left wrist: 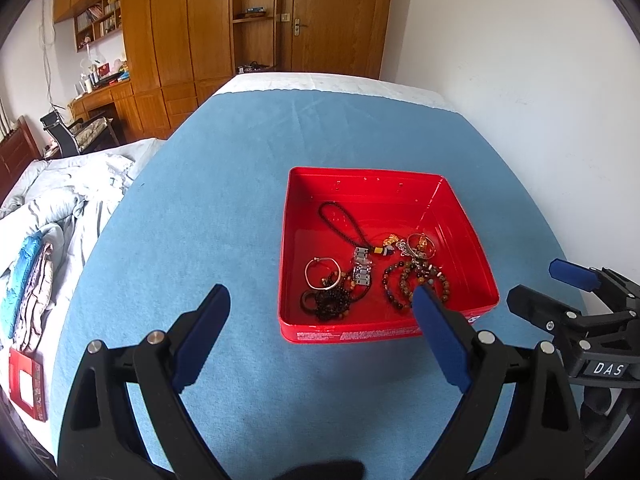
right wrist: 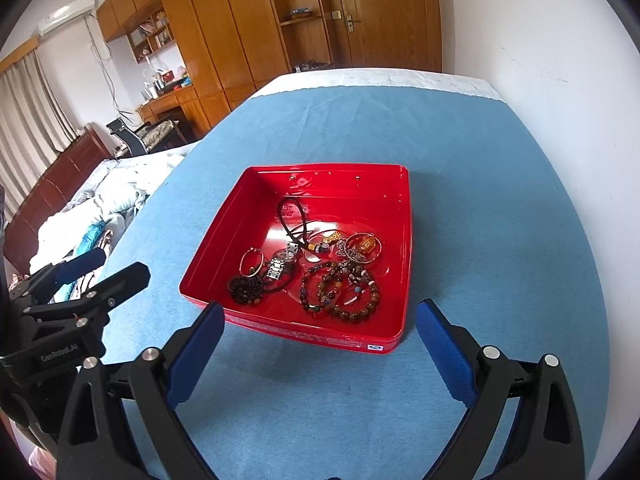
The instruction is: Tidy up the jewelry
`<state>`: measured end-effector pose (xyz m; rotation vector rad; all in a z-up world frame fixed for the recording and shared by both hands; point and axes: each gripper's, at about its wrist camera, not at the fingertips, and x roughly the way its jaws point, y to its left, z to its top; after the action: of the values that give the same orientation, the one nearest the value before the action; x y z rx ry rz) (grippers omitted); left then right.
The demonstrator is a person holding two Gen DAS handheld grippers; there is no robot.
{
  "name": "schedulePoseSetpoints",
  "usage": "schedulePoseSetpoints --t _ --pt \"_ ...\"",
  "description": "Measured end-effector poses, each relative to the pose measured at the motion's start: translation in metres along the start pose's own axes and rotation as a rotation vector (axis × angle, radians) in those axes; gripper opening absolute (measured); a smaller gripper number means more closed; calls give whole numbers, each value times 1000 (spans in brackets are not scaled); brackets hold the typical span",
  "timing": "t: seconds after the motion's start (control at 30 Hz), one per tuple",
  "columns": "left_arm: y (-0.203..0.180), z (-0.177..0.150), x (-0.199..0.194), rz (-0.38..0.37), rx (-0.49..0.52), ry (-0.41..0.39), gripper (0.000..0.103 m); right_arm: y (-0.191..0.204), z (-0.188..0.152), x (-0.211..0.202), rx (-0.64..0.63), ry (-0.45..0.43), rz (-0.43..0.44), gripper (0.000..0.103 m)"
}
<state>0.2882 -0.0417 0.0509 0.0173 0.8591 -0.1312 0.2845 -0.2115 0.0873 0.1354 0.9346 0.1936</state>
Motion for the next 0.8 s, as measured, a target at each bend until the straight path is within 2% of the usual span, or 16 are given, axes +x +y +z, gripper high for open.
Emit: schedulePoseSetpoints --t 0.8 --pt "-3 -1 1 4 2 5 91 -1 0 0 -1 5 -2 96"
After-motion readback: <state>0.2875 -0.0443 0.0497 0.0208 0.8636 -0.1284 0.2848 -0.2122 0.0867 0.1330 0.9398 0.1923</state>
